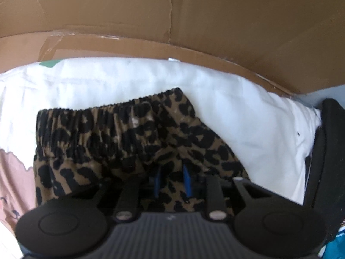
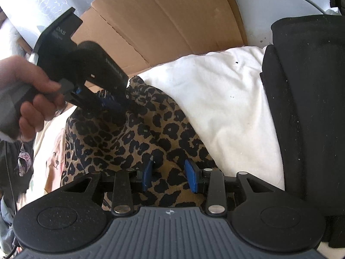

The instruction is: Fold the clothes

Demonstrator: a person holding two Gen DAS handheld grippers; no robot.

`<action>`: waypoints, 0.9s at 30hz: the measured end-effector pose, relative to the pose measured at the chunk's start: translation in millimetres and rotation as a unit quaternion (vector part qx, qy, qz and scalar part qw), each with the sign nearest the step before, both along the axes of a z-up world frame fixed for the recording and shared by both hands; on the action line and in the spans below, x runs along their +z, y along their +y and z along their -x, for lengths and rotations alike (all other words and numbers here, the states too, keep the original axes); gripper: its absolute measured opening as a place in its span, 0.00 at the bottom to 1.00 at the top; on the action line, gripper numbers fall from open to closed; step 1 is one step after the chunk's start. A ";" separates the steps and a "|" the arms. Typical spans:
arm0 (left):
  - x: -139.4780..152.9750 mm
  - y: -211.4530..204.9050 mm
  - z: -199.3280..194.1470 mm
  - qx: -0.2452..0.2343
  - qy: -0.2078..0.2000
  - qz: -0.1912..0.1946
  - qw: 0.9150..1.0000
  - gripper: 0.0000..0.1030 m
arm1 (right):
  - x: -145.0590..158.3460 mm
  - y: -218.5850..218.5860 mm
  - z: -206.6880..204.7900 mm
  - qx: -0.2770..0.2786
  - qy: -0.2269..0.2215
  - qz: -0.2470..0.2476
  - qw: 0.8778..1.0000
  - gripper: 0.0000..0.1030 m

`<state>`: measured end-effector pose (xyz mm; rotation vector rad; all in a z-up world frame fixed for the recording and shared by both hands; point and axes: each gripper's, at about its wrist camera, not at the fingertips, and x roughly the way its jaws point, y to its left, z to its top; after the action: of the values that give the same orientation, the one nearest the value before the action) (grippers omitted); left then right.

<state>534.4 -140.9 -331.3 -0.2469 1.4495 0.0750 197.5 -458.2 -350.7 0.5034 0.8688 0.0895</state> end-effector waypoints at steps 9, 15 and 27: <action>3.0 10.4 6.0 0.045 0.001 0.009 0.999 0.09 | 3.0 5.9 -2.3 0.021 0.012 0.026 0.999 0.04; 24.4 22.7 19.9 0.063 -0.034 0.043 0.996 0.01 | 8.3 4.1 7.5 0.021 -0.004 0.031 0.999 0.00; 51.2 9.8 10.0 0.064 -0.082 0.084 0.991 0.01 | 27.6 -7.6 19.4 -0.027 -0.045 0.040 0.998 0.00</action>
<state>524.4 -131.1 -280.1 -0.4732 1.2763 0.0359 178.1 -465.8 -323.1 0.4438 0.7667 0.0264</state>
